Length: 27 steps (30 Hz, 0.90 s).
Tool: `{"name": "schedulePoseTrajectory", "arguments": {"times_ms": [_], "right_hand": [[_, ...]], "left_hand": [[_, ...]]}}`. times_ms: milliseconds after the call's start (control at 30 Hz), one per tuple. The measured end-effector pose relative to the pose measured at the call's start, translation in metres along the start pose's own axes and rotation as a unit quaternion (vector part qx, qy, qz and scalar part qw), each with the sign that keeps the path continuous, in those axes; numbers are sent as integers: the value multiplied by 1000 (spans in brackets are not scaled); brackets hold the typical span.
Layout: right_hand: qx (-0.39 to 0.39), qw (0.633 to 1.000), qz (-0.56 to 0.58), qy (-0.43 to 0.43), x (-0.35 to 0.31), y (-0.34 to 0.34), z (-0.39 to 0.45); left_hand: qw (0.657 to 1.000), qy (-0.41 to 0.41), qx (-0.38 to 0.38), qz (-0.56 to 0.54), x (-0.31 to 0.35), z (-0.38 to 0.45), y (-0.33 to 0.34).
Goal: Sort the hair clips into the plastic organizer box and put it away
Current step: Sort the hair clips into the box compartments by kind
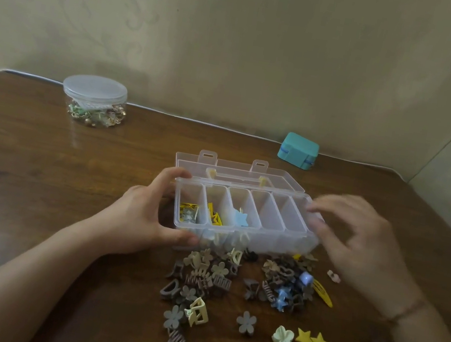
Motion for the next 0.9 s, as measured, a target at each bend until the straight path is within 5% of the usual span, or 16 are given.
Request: {"name": "schedulePoseTrajectory", "arguments": {"times_ms": [267,633,900], "right_hand": [[-176,962,-57,202,62,-1,-64],[-147,959,-78,228,60,8,-56],[-7,1000,11,-10,-33,16,7]], "left_hand": [[1000,-2,2,-10,1,0,0],[1000,-10,3,-10,1,0,0],[1000,-8,4,2,1,-1,-1]]}}
Point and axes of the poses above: each hand's wrist, its own z-axis towards the middle knuckle, its own y-axis out of the palm, x = y × z, the point moved 5 cm from there along z, towards the middle knuckle, and after that the axes turned 12 degrees about z, right-handed, at the moved point
